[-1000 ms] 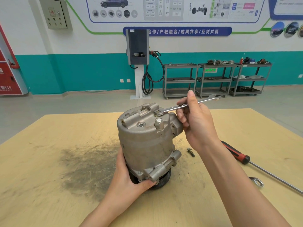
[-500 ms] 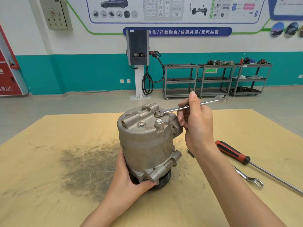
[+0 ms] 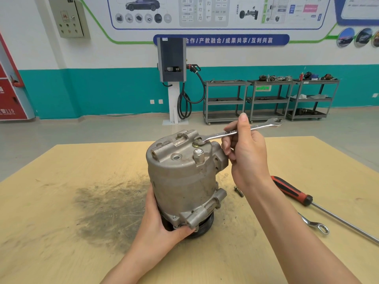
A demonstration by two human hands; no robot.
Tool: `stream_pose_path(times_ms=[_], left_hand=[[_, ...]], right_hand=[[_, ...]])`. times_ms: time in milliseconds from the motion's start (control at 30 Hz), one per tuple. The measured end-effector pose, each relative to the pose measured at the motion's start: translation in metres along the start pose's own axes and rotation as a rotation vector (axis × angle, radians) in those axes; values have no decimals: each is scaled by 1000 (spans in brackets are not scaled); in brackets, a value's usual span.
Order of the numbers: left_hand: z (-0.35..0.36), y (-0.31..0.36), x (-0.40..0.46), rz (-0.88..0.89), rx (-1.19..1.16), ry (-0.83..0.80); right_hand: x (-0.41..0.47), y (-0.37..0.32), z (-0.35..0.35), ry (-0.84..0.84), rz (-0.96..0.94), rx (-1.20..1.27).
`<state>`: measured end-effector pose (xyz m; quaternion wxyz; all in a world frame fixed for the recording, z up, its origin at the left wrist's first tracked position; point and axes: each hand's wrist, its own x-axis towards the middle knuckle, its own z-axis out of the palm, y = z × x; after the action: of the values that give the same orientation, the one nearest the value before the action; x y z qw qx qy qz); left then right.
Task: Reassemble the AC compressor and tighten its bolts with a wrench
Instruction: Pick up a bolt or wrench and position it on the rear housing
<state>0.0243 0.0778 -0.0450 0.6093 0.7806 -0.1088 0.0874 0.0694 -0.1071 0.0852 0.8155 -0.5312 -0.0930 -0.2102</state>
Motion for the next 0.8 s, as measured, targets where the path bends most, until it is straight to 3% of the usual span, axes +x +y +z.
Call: stream_pose_path(times_ms=[133, 333, 400, 567, 800], left_hand=[[0, -1, 0, -7, -6, 1], [3, 2, -1, -14, -30, 30], [7, 2, -3, -9, -43, 65], [24, 13, -13, 3, -60, 173], [37, 22, -33, -39, -238, 251]], right_hand=[[2, -9, -3, 42, -1, 99], [11, -41, -34, 177, -146, 141], [11, -45, -50, 173, -162, 30], [-4, -17, -91, 0, -51, -561], [-15, 18, -107, -31, 35, -771]])
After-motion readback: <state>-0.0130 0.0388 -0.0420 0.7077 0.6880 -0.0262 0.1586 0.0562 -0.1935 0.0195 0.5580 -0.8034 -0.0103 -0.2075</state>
